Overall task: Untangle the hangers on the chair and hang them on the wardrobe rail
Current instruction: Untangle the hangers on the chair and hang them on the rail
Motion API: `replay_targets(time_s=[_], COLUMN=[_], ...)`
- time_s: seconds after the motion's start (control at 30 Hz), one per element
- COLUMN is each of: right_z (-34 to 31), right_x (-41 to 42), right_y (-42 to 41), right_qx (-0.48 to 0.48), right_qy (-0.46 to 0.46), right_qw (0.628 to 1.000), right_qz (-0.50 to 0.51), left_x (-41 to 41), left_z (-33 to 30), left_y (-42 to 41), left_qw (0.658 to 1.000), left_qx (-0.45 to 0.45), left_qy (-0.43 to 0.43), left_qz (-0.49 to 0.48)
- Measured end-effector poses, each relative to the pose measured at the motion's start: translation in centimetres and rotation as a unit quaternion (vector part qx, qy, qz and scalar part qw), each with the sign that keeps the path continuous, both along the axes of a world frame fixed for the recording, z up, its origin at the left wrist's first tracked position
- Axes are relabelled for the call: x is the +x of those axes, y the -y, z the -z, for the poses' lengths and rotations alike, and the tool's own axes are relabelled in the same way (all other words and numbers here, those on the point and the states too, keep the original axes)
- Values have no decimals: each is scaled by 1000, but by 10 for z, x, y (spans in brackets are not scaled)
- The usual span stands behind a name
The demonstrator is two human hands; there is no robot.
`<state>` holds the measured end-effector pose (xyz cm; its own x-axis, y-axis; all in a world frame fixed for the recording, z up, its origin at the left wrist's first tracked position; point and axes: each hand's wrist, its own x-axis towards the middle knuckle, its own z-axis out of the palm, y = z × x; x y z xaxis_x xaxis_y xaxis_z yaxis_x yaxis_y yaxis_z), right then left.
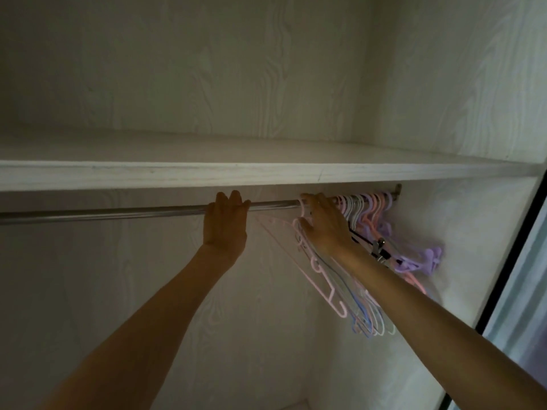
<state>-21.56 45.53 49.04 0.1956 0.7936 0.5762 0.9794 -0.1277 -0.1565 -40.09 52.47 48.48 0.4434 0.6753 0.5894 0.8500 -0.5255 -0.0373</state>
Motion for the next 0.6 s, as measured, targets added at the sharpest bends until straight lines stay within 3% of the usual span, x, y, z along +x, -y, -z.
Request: replay_targets(time_s=[0.13,0.33,0.6], right_z=[-4,1,6], right_x=[16,50,95], right_y=[-26,-21,-12], right_qx=[-23,12,22], right_qy=[56,135,186], right_qw=[998,991,978], right_qz=[4,3,88], left_x=[-1,7,16], left_z=[6,16,16], left_y=[0,6,14], left_qw=[999,999,997], left_qx=[3,11,8], left_qy=[33,6,-22], left_qz=[10,-30,-75])
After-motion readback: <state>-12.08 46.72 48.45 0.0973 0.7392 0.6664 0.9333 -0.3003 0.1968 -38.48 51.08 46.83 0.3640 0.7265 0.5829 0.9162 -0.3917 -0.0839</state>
